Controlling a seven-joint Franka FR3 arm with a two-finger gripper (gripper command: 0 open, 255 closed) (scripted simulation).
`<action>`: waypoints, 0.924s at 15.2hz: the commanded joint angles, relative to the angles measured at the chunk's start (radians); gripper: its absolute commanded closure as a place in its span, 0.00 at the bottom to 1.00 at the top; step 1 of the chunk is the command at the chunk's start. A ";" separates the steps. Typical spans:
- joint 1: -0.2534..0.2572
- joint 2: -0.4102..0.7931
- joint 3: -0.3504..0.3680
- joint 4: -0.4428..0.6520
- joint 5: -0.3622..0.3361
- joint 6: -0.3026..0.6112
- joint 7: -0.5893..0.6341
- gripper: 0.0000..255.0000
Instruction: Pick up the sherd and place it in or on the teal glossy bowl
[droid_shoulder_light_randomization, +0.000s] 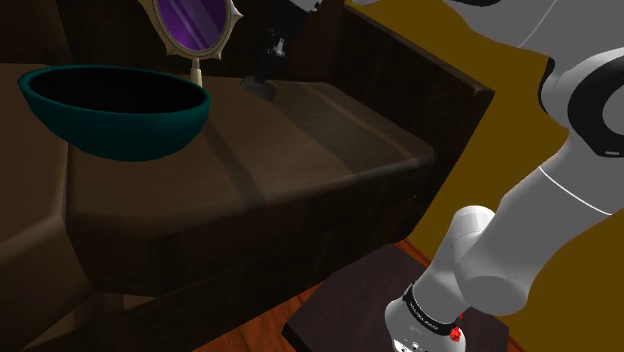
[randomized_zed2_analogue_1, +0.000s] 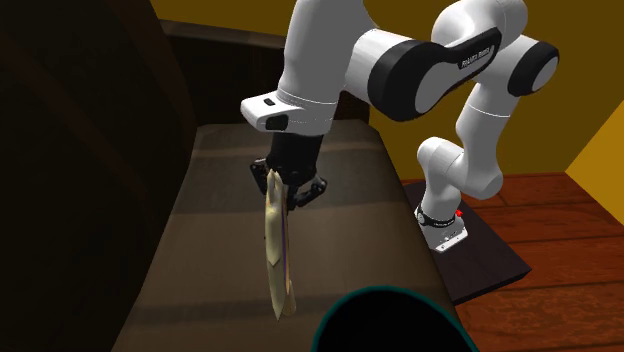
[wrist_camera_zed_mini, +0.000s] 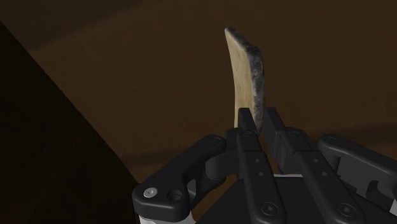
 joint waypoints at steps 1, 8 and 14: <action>0.000 0.006 -0.001 0.036 0.000 -0.030 0.000 1.00; -0.001 0.038 -0.002 0.168 0.002 -0.131 0.003 1.00; -0.002 0.077 -0.004 0.299 0.004 -0.223 0.005 1.00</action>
